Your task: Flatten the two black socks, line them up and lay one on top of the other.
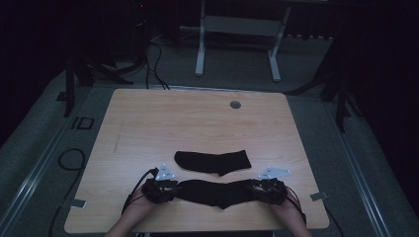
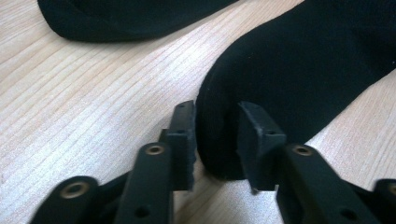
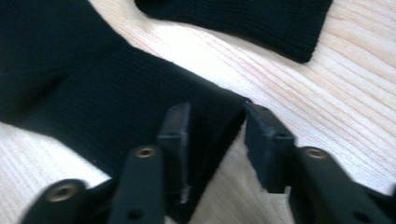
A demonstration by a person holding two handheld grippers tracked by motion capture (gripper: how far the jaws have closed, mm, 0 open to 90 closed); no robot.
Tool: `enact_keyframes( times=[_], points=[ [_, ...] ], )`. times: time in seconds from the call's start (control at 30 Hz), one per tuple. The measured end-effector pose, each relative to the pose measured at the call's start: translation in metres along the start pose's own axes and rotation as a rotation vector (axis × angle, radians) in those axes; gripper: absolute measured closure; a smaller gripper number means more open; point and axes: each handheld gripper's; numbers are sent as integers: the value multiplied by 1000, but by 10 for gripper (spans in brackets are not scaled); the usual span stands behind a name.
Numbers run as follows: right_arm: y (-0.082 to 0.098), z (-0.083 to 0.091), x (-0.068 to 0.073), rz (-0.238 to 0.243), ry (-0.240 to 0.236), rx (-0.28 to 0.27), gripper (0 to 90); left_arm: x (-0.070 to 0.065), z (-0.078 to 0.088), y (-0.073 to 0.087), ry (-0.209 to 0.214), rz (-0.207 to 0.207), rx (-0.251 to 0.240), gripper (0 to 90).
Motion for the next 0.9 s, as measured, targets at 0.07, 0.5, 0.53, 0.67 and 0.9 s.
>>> enact_keyframes(
  times=[0.07,0.5,0.53,0.67,0.9],
  points=[
    [0,-1,2,14,0,-2,707,0,0,0,8,1,-1,736],
    [-2,0,6,18,-46,11,849,-4,1,-1,44,2,8,868],
    [-2,1,6,17,-47,8,849,-5,3,-2,48,0,4,869],
    [-6,9,10,28,-49,-13,850,-6,11,-5,46,-4,-16,869],
    [-23,36,18,57,-39,-98,851,-4,30,-16,42,-8,-59,870]
  ],
)
Point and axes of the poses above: each handheld gripper's, and its own axes: z roughly backward along the jaws, y roughly out of its underside, x roughly to its left, and after that the axes turned 9 degrees about -y, right-handed
